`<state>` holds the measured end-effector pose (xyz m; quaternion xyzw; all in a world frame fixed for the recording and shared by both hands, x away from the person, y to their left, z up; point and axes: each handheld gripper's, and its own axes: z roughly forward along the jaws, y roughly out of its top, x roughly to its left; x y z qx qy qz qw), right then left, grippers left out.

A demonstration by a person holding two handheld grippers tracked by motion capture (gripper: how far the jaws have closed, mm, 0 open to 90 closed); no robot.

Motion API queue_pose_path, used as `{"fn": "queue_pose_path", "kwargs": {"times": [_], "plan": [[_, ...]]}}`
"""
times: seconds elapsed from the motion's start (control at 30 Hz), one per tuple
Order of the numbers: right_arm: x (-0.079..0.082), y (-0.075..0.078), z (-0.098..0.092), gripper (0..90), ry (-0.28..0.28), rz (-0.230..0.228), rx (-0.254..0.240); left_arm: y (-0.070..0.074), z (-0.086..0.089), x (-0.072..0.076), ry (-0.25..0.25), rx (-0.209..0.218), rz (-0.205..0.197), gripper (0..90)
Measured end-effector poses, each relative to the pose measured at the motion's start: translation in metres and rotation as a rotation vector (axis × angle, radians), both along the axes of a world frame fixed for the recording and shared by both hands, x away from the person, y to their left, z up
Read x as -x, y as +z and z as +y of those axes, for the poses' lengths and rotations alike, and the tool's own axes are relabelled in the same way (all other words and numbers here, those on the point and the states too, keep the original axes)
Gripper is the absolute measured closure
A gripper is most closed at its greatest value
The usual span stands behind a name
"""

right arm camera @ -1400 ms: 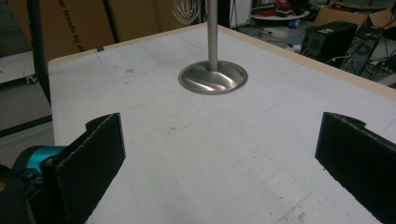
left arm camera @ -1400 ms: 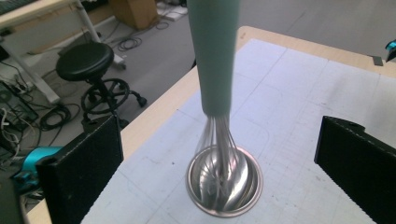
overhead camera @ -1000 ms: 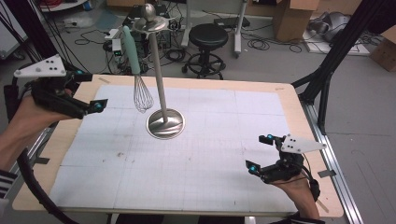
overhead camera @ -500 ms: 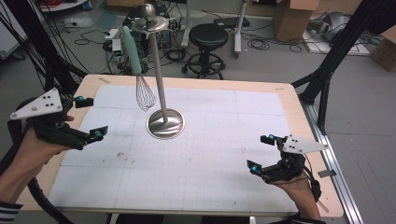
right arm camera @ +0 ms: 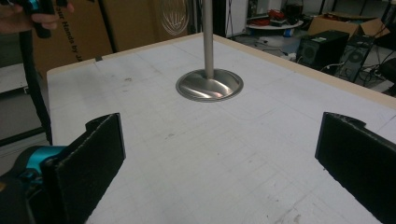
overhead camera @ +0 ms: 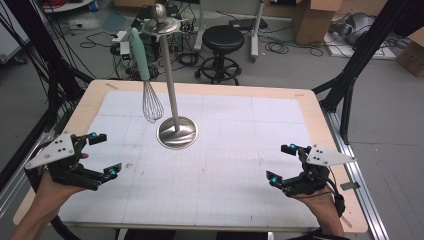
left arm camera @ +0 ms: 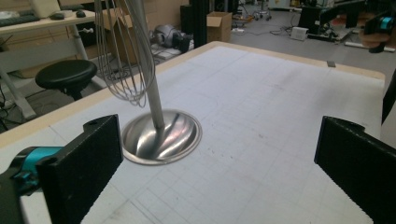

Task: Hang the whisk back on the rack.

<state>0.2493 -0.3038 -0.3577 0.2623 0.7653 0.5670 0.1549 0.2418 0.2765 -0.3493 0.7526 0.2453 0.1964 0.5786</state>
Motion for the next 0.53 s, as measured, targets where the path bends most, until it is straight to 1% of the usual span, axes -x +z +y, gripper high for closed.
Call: {"fn": "queue_pose_path", "kwargs": {"times": [0.1, 0.17, 0.2, 0.4, 0.53], "plan": [[0.001, 0.0, 0.001, 0.4, 0.003, -0.001, 0.0, -0.009, -0.001, -0.001, -0.021, -0.045, 0.037, 1.7], [0.001, 0.0, 0.001, 0.3, 0.003, -0.001, 0.002, -0.012, -0.003, -0.002, -0.027, -0.063, 0.047, 1.7], [0.002, 0.001, 0.001, 0.4, 0.004, 0.0, -0.001, -0.013, -0.004, -0.002, -0.03, -0.063, 0.053, 1.7], [0.002, 0.001, 0.0, 0.4, 0.001, -0.001, -0.003, -0.01, -0.006, -0.005, -0.04, -0.052, 0.043, 1.7], [0.002, 0.0, 0.0, 0.4, -0.002, -0.002, -0.002, -0.011, -0.006, -0.005, -0.038, -0.055, 0.045, 1.7]]}}
